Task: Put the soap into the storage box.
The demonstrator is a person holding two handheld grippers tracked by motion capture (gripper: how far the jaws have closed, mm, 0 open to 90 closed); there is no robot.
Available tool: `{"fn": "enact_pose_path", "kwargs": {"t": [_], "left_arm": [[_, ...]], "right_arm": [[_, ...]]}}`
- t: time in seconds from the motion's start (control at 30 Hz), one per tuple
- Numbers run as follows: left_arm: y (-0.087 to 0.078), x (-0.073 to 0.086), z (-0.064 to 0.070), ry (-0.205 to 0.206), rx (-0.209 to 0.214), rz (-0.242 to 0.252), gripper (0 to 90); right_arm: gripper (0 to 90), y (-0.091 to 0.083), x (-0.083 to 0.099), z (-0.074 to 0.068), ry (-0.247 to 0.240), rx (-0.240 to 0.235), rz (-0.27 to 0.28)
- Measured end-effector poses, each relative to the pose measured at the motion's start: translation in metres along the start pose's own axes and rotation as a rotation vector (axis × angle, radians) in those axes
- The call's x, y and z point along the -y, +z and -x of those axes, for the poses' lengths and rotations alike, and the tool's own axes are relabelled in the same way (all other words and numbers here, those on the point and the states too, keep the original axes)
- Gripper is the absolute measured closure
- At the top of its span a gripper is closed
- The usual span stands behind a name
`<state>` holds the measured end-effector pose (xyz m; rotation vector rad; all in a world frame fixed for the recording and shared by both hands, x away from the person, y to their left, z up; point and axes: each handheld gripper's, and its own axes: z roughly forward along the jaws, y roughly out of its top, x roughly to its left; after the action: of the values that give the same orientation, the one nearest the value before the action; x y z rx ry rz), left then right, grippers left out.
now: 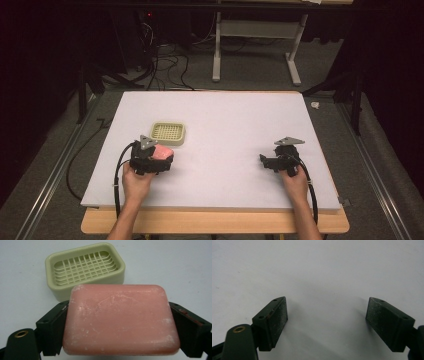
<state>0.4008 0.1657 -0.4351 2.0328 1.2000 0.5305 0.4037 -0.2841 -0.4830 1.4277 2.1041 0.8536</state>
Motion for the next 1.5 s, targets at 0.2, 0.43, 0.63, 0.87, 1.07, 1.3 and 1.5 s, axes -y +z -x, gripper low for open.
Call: {"fn": "enact_pose_path", "kwargs": {"t": [0.2,0.43,0.63,0.87,1.07,1.3,1.5], "left_arm": [[0.003,-0.006,-0.006,-0.025,-0.001,-0.005,13.9],[0.008,-0.019,-0.012,-0.044,-0.016,-0.007,13.9],[0.015,-0.027,-0.013,-0.049,-0.022,-0.02,13.9],[0.022,-0.034,-0.016,-0.049,-0.048,-0.033,13.9],[0.032,-0.04,-0.017,-0.038,-0.072,-0.051,13.9],[0.044,-0.039,-0.023,-0.09,-0.062,-0.067,13.9],[0.05,-0.043,-0.025,-0.093,-0.069,-0.081,13.9]], "right_arm": [[18.1,0.0,0.0,0.0,0.0,0.0,0.0],[17.9,0.0,0.0,0.0,-0.001,0.001,0.0],[17.9,0.0,0.0,0.0,0.001,0.001,0.0],[17.9,0.0,0.0,0.0,0.001,0.001,-0.001],[17.9,0.0,0.0,0.0,0.0,0.001,0.0],[17.9,0.0,0.0,0.0,0.0,0.001,0.0],[17.9,0.0,0.0,0.0,0.0,0.001,0.0]]}}
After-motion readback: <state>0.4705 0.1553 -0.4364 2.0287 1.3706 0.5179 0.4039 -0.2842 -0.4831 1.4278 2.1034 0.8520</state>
